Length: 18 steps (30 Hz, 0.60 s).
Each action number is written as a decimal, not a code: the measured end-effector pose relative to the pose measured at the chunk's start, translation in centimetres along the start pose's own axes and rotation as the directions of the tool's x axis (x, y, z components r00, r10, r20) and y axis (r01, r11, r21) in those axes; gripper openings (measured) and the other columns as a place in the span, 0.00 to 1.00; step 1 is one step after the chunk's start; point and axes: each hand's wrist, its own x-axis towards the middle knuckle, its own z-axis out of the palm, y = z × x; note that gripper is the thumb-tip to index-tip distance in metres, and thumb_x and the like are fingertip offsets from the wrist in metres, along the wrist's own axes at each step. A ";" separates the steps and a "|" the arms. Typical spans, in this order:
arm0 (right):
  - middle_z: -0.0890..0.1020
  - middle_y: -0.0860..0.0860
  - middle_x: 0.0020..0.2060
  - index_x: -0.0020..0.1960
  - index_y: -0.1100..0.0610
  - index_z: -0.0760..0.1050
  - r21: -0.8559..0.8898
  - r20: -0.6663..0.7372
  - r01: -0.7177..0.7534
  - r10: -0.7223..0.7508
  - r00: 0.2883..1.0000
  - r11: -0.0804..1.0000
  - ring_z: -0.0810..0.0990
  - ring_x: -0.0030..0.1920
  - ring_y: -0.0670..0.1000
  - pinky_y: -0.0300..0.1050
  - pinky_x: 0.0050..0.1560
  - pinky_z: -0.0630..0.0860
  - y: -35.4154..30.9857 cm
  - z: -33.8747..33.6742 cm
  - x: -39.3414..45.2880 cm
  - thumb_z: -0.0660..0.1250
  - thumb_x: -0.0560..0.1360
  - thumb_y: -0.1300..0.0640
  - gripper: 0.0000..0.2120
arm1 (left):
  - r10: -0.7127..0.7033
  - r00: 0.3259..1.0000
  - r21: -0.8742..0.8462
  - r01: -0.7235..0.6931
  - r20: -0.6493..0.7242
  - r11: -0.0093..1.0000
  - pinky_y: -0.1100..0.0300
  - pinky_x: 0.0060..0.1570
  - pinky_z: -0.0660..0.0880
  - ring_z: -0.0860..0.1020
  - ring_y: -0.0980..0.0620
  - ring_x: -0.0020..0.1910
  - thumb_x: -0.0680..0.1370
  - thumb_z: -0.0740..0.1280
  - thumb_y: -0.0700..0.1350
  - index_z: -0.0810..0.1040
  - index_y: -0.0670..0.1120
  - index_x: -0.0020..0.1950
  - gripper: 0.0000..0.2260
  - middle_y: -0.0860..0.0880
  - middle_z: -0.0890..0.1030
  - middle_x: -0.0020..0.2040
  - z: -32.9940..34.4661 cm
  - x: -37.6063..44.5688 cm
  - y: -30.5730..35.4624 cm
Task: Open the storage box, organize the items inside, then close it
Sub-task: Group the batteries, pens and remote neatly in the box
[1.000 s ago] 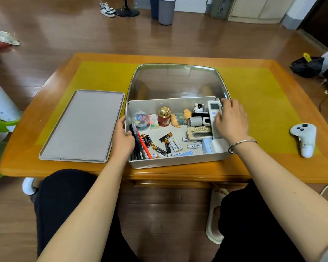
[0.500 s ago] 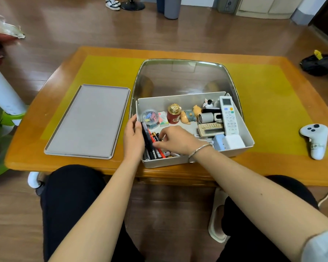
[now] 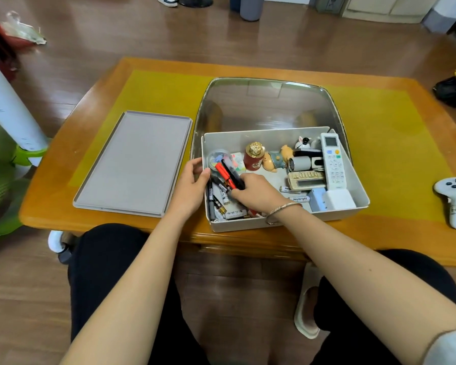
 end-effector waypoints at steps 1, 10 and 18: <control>0.80 0.54 0.39 0.48 0.58 0.73 0.036 0.010 0.015 -0.015 1.000 0.999 0.80 0.38 0.52 0.43 0.35 0.76 0.2 -0.3 -0.2 0.65 0.75 0.55 0.07 | -0.002 1.000 -0.005 0.002 -0.002 1.000 0.74 0.40 0.71 0.71 0.72 0.47 0.82 0.59 0.48 0.65 0.50 0.70 0.16 0.68 0.69 0.48 0.1 0.0 -0.1; 0.78 0.50 0.35 0.48 0.53 0.71 -0.050 -0.160 0.102 -0.109 0.981 0.993 0.75 0.28 0.40 0.33 0.26 0.66 2.5 -6.1 -1.4 0.63 0.78 0.54 0.03 | -0.023 0.992 0.000 0.023 -0.123 1.000 0.47 0.61 0.73 0.72 0.49 0.63 0.83 0.54 0.45 0.64 0.47 0.69 0.14 0.44 0.72 0.65 2.1 -0.1 0.4; 0.81 0.56 0.49 0.54 0.51 0.79 -0.522 -0.451 -0.182 -0.089 0.888 0.833 0.75 0.55 0.60 0.53 0.54 0.67 6.7 -13.5 0.6 0.68 0.74 0.51 0.10 | 0.018 0.982 0.066 -0.005 -0.186 0.998 0.48 0.60 0.74 0.72 0.50 0.64 0.83 0.54 0.46 0.65 0.46 0.70 0.15 0.46 0.72 0.66 2.6 -0.5 0.4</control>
